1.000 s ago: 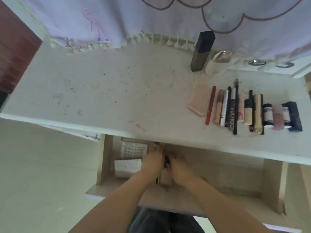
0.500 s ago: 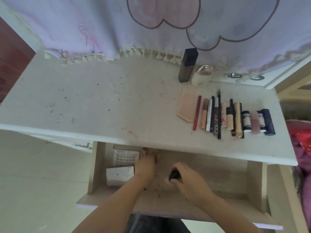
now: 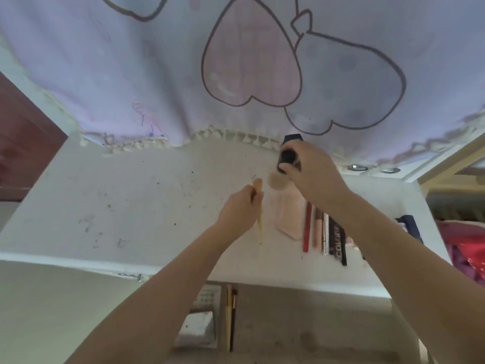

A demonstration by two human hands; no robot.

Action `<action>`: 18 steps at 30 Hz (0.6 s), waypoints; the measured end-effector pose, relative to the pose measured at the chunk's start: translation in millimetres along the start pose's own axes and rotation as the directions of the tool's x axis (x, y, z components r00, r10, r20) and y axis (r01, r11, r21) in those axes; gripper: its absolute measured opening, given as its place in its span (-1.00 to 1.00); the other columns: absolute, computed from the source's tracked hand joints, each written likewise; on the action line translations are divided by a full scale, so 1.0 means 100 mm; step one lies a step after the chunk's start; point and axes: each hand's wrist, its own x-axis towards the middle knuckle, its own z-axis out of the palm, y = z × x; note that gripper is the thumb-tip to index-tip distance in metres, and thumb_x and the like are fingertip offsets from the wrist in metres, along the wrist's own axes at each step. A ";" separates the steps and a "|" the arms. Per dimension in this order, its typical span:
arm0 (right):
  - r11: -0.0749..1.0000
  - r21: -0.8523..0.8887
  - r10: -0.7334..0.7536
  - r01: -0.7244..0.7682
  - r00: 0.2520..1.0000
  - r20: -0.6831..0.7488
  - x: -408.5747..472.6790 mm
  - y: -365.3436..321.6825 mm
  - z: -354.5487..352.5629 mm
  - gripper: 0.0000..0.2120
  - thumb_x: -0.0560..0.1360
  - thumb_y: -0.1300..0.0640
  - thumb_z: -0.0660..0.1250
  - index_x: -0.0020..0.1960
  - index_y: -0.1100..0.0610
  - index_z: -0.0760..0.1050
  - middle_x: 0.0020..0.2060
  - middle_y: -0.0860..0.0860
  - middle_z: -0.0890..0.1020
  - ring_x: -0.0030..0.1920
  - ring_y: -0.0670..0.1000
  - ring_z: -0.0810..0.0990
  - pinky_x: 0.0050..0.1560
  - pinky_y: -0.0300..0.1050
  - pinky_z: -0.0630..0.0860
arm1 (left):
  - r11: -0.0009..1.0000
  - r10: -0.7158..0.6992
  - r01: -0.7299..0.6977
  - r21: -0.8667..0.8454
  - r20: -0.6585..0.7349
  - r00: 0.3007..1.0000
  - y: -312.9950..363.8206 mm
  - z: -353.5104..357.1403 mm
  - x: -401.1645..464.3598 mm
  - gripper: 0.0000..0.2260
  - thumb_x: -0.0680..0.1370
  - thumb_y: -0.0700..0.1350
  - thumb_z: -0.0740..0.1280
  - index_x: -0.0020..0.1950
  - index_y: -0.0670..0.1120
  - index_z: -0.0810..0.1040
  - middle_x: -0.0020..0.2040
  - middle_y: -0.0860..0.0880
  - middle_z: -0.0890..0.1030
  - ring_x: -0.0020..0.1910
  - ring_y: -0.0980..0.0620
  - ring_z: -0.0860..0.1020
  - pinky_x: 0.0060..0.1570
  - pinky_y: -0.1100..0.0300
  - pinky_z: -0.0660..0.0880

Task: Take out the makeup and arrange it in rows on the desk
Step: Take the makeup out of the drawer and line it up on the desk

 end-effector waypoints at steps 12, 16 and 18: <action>0.932 -0.327 0.186 -0.155 0.980 0.066 0.79 0.04 0.47 -0.78 0.55 0.24 0.21 0.18 0.25 0.36 0.02 0.13 0.51 -0.09 0.06 0.48 -0.19 -0.13 0.32 | 0.976 -0.064 0.047 0.212 0.073 0.995 0.01 0.36 0.61 -0.73 0.64 0.06 0.07 0.05 -0.15 0.34 -0.09 -0.14 0.59 -0.18 -0.16 0.61 -0.14 -0.02 0.58; 0.942 -0.314 0.155 -0.120 0.984 0.088 0.71 -0.04 0.37 -0.71 0.55 0.22 0.21 0.26 0.23 0.33 0.11 0.15 0.48 0.04 0.13 0.53 -0.15 -0.13 0.36 | 0.993 -0.092 0.080 0.084 0.141 0.986 -0.01 0.28 0.35 -0.75 0.63 0.05 0.11 0.06 -0.13 0.34 -0.18 -0.13 0.60 -0.36 -0.12 0.63 -0.28 0.01 0.61; 0.978 -0.204 0.067 -0.054 0.996 0.058 0.48 -0.13 0.24 -0.66 0.57 0.20 0.18 0.33 0.20 0.31 0.16 0.14 0.46 0.05 0.13 0.52 -0.07 -0.10 0.41 | 0.996 -0.081 0.085 -0.017 0.165 0.983 -0.11 0.17 0.06 -0.80 0.63 0.03 0.14 0.02 -0.10 0.38 -0.26 -0.09 0.60 -0.47 -0.03 0.59 -0.37 0.09 0.60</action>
